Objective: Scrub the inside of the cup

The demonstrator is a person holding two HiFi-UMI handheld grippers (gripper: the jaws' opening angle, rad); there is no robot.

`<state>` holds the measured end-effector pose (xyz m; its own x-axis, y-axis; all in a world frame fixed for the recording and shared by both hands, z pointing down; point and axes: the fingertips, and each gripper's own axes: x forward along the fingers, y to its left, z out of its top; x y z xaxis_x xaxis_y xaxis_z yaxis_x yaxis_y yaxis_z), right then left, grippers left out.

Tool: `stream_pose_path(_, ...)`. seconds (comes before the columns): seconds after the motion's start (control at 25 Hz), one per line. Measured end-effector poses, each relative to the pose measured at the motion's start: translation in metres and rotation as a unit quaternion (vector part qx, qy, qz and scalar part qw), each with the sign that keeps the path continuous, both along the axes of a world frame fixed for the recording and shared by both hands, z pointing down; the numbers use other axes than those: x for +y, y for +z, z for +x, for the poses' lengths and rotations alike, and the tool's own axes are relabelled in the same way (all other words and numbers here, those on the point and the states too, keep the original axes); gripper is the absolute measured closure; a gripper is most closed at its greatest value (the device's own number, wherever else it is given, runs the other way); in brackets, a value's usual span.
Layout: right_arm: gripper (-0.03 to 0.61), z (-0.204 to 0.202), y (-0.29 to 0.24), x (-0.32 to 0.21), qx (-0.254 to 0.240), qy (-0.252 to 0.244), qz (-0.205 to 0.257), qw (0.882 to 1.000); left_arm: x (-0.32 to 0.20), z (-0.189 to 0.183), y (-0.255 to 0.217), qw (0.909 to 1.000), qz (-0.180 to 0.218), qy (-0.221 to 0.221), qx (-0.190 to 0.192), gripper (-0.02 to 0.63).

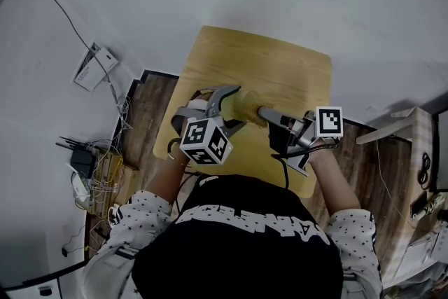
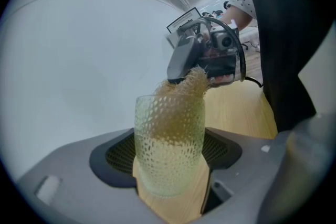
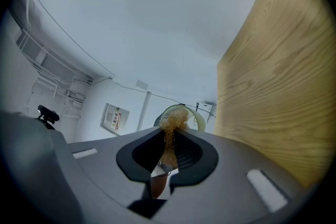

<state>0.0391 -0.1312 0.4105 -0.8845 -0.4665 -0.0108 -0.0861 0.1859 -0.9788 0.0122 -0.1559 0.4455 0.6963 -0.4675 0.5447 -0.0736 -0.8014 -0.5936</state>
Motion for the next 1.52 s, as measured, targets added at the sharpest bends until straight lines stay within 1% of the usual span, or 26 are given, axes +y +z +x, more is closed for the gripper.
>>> stream_pose_path(0.16, 0.528, 0.001, -0.002, -0.001, -0.003, 0.006, 0.003, 1.000, -0.005, -0.003, 0.002, 0.9999, -0.010, -0.006, 0.007, 0.247)
stream_pose_path(0.6, 0.526, 0.014, 0.005, -0.008, -0.016, 0.042, -0.007, 0.999, -0.024, -0.009, 0.023, 0.9971, -0.060, -0.028, 0.038, 0.247)
stream_pose_path(0.72, 0.526, 0.026, 0.010, -0.015, -0.028, 0.054, -0.017, 0.998, -0.032, -0.002, 0.032, 0.9955, -0.077, -0.033, 0.045, 0.247)
stream_pose_path(0.8, 0.526, 0.035, 0.011, -0.019, -0.026, 0.070, -0.020, 0.997, -0.037, 0.001, 0.037, 0.9941, -0.089, -0.036, 0.050, 0.247)
stream_pose_path(0.88, 0.525, 0.047, 0.010, -0.023, -0.004, 0.100, -0.012, 0.995, -0.040, 0.003, 0.042, 0.9927, -0.101, -0.037, 0.054, 0.247)
stream_pose_path(1.0, 0.525, 0.064, 0.006, -0.027, 0.043, 0.137, 0.011, 0.990, -0.045, 0.007, 0.048, 0.9909, -0.112, -0.038, 0.064, 0.247)
stream_pose_path(1.12, 0.525, 0.073, 0.003, -0.031, 0.062, 0.149, 0.023, 0.987, -0.051, 0.011, 0.054, 0.9887, -0.125, -0.040, 0.073, 0.247)
stream_pose_path(1.28, 0.525, 0.077, 0.008, -0.036, 0.087, 0.164, 0.025, 0.982, -0.053, 0.016, 0.063, 0.9854, -0.145, -0.033, 0.083, 0.247)
stream_pose_path(1.44, 0.525, 0.079, 0.014, -0.038, 0.102, 0.174, 0.023, 0.979, -0.052, 0.020, 0.074, 0.9799, -0.169, -0.026, 0.102, 0.245)
stream_pose_path(1.52, 0.525, 0.081, 0.017, -0.040, 0.125, 0.180, 0.026, 0.975, -0.053, 0.021, 0.080, 0.9773, -0.181, -0.025, 0.107, 0.245)
